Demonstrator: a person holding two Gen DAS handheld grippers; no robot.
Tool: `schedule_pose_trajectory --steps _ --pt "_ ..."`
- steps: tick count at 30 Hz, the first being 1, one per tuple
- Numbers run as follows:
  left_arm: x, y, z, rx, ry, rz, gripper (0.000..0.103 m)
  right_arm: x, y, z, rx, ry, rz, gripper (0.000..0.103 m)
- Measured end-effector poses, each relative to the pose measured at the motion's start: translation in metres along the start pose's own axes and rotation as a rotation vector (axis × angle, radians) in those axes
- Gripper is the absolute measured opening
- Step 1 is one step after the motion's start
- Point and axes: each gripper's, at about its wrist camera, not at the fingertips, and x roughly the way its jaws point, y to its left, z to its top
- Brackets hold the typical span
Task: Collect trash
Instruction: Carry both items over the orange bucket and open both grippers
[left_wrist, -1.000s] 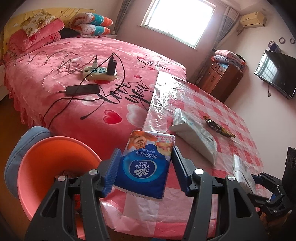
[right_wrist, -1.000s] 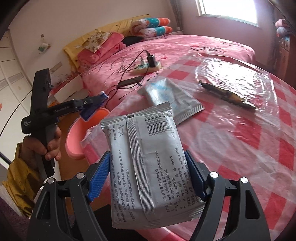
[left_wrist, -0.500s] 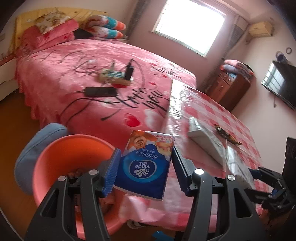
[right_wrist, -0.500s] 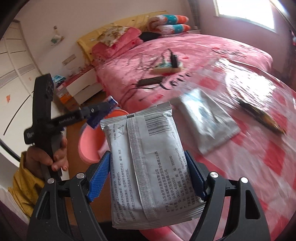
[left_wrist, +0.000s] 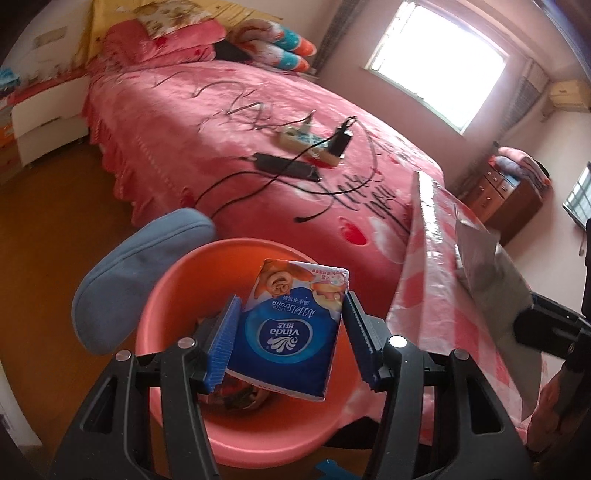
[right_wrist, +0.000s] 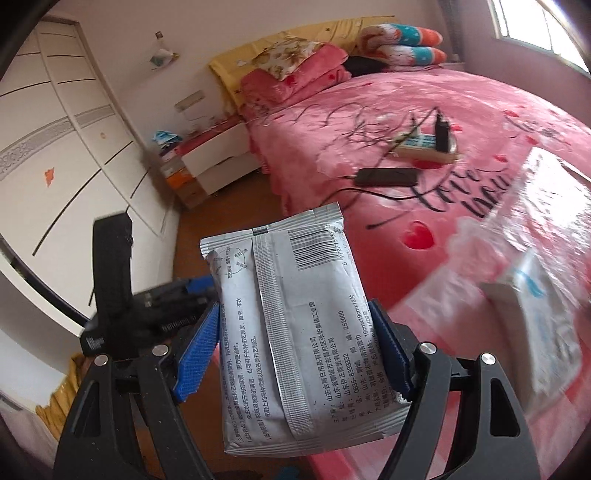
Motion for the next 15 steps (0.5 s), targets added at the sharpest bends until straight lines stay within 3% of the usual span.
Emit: schedule_pose_trajectory --steps 10,15 --pt "0.011 0.019 -0.005 -0.032 0.027 0.032 0.058 0.044 0.0 0.011 0.053 0.042 0.037 0.081" --pt "0.008 0.024 -0.006 -0.038 0.018 0.079 0.083 0.032 -0.008 0.011 0.099 -0.029 0.026 0.09"
